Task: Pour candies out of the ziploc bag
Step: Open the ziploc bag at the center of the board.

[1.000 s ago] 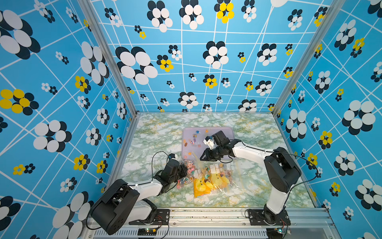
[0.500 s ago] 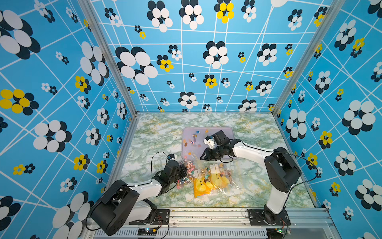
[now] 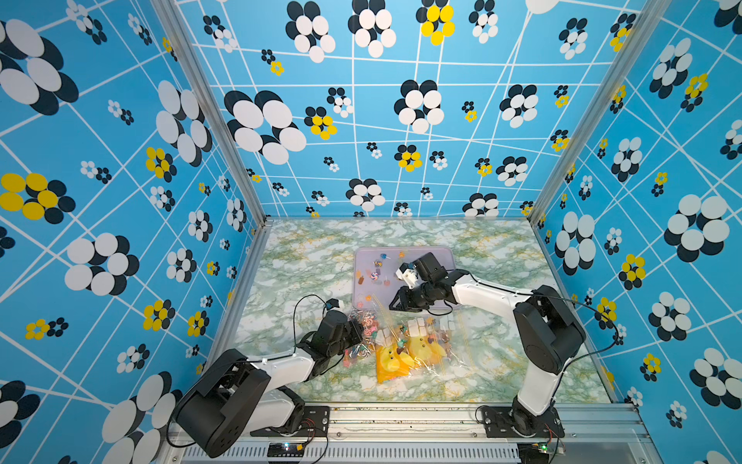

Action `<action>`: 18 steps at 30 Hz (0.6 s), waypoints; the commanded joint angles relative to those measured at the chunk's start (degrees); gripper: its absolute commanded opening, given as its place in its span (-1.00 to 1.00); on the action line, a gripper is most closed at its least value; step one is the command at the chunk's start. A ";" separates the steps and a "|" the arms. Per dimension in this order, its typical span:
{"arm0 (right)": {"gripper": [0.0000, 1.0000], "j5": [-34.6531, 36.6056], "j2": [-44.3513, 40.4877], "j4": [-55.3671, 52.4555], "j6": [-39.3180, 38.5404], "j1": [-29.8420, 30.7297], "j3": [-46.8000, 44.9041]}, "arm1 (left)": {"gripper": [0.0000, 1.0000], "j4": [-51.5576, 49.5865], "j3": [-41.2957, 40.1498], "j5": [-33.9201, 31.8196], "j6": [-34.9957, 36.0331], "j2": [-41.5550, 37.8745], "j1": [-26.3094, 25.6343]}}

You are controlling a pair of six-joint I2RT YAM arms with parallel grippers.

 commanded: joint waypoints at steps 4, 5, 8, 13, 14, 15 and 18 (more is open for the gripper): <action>-0.32 -0.24 0.23 -0.87 -0.74 1.50 -0.02 | -1.00 -7.88 -2.20 -2.32 0.33 1.68 0.80; -0.32 -0.08 0.26 -0.74 -0.69 1.54 -0.21 | -1.00 -7.85 -2.24 -2.28 0.33 1.74 0.86; -0.32 -0.01 0.14 -0.79 -0.93 1.57 -0.57 | -1.00 -7.92 -2.16 -2.19 0.50 1.64 0.87; -0.33 0.44 0.61 -1.59 -1.57 1.81 -0.25 | -1.00 -7.47 -1.98 -2.08 0.68 1.92 0.84; -0.33 0.66 0.76 -1.66 -1.68 1.77 -0.24 | -1.00 -7.38 -1.94 -2.09 0.66 2.06 0.88; -0.33 0.82 0.98 -1.68 -1.72 1.81 -0.37 | -1.00 -7.24 -2.07 -2.10 0.59 2.11 0.94; -0.45 1.08 1.70 -1.35 -1.73 1.81 -0.55 | -1.00 -6.93 -2.33 -2.06 0.51 2.16 0.92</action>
